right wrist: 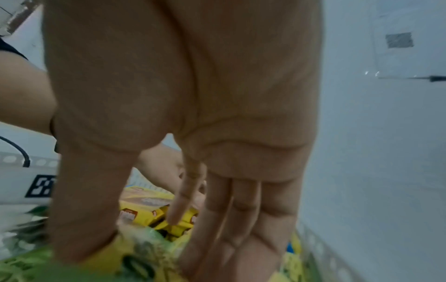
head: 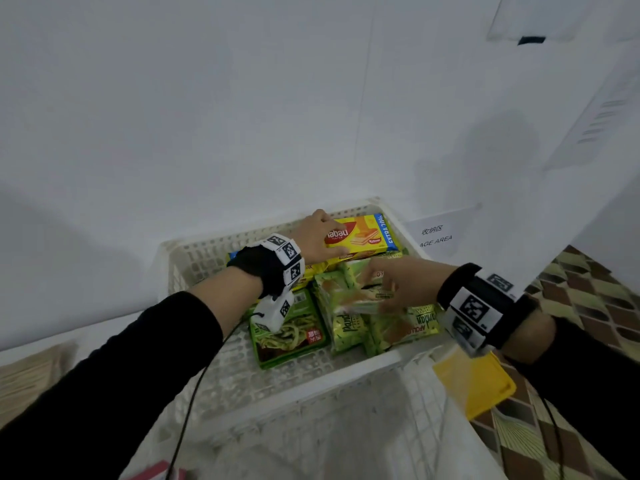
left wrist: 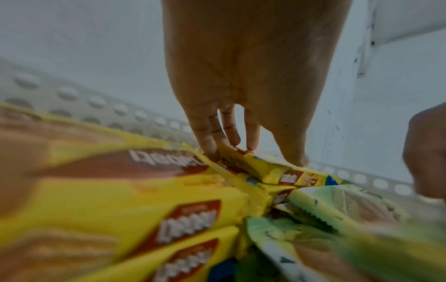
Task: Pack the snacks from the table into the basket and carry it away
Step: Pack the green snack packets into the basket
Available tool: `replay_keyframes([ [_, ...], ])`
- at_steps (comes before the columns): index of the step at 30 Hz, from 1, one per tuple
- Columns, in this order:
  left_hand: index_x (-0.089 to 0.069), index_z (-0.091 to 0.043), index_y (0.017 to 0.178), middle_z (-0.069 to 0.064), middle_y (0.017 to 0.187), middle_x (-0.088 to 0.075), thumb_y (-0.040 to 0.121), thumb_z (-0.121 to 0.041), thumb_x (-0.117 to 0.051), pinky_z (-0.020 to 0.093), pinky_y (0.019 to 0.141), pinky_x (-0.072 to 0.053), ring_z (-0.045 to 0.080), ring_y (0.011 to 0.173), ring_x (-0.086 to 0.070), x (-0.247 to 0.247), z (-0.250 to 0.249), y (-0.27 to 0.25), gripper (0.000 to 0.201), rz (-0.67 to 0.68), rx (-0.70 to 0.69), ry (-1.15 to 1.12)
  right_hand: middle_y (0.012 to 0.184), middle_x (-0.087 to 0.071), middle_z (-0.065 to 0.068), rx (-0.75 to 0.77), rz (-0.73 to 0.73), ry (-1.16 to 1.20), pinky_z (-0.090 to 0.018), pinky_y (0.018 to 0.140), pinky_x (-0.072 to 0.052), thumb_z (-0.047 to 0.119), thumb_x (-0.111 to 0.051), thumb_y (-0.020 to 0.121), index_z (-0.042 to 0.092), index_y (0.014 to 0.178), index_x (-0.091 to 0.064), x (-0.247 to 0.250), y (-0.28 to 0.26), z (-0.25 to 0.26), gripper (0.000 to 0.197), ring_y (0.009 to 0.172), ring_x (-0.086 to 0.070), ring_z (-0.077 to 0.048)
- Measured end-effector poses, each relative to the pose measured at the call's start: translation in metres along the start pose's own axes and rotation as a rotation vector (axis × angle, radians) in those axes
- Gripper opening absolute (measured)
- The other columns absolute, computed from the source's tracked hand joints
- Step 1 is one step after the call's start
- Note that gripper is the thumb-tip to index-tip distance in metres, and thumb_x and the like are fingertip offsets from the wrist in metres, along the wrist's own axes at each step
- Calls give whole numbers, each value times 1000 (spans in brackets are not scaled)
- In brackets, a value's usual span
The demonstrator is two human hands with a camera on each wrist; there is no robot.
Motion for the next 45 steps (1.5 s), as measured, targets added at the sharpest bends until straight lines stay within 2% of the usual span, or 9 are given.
replay_keyframes([
  [5,-56,-21,129,9,133,-40,91,-32,-61,29,97,-34,25,118,-44,-1,6,-9,39,4,-55,-42,106,-55,7,-143,-27,-276,-27,67,-41,18,-64,82,30,99,-54,-3,-12,-19,23,94,-55,-17],
  [8,-57,-22,128,9,133,-41,91,-31,-61,32,101,-34,24,120,-43,-4,6,-10,38,-16,-58,-36,109,-57,-1,-203,-114,-399,-30,67,-39,11,-50,89,24,104,-56,-15,-14,-22,20,101,-57,-23],
  [14,-57,-23,128,9,132,-42,91,-32,-62,34,102,-34,24,121,-43,-8,6,-10,39,-33,-44,-23,106,-54,-4,-161,-177,-312,-28,58,-32,-2,-45,87,19,108,-53,-25,-14,-21,30,83,-51,-24],
  [20,-58,-23,126,9,130,-42,89,-32,-64,35,101,-35,25,119,-43,-7,7,-10,38,-42,-43,-35,108,-55,1,-34,-290,-240,-28,67,-34,2,-47,88,22,104,-57,-25,-14,-19,27,101,-54,-22],
  [25,-60,-22,125,8,126,-43,88,-35,-66,27,87,-37,18,96,-46,-6,6,-10,40,-61,-55,-51,96,-45,5,-68,-248,-235,-28,67,-35,-2,-46,85,21,96,-58,-23,-12,-25,28,102,-54,-21],
  [28,-62,-20,124,7,120,-45,87,-34,-67,25,82,-37,12,84,-42,-10,5,-13,40,-113,-51,-46,108,-52,1,-149,-135,-225,-30,72,-44,5,-48,88,19,105,-63,-26,-11,-32,26,103,-58,-23],
  [32,-60,-22,125,7,117,-46,86,-40,-65,34,93,-41,20,98,-47,-18,2,-12,42,-179,-28,30,123,-51,0,-131,-144,-203,-31,84,-47,24,-55,91,23,116,-62,-25,-17,-32,26,108,-57,-21],
  [38,-50,-32,134,1,143,-41,89,-40,-62,39,105,-34,23,129,-39,-15,-8,-1,48,-60,-214,187,141,-40,3,-48,-94,-58,-36,99,-44,9,-50,86,38,134,-50,-34,-18,-30,56,126,-46,-20],
  [45,-55,-36,128,-1,134,-47,84,-45,-65,37,99,-38,23,121,-42,-16,-2,0,46,-121,-160,196,135,-40,1,-56,-102,28,-39,100,-44,12,-49,85,37,130,-55,-37,-17,-39,52,120,-51,-22],
])
Point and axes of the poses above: each hand's wrist, its own y-axis towards the middle knuckle, its own x-axis out of the back of the hand, z = x × y, the point moved 2 cm from there along y, towards the middle knuckle
